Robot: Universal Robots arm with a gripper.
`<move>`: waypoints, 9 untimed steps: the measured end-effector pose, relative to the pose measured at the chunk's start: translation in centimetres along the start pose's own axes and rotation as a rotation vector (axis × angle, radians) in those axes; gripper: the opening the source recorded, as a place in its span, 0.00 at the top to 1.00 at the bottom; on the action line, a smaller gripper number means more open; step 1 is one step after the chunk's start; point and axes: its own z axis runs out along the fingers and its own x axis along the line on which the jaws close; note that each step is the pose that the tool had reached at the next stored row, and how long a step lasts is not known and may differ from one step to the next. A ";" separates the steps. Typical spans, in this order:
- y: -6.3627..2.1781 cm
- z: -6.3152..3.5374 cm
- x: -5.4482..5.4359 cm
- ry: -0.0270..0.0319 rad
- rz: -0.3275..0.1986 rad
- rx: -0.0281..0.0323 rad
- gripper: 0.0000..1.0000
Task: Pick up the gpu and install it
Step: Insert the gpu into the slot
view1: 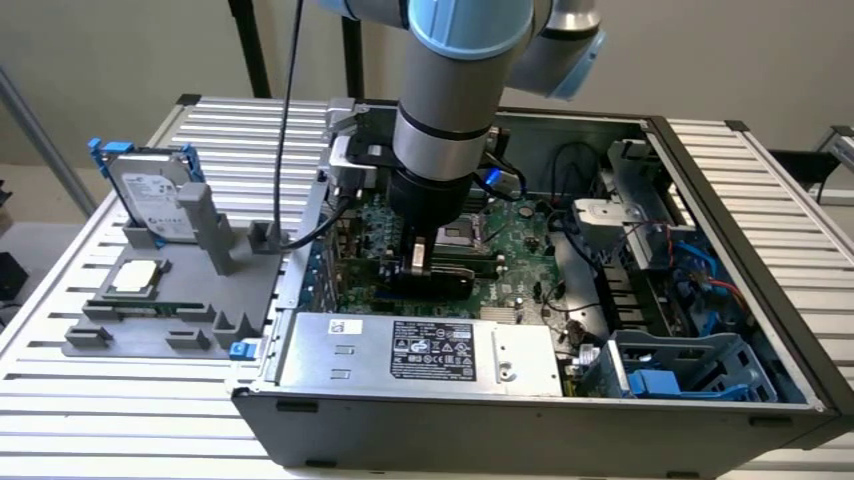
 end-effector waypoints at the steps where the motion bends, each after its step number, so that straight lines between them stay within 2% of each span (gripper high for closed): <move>1: 0.00 0.00 0.0 0.0000 0.000 0.0000 0.73; 9: 0.06 0.03 0.0 0.0005 0.000 0.0004 0.73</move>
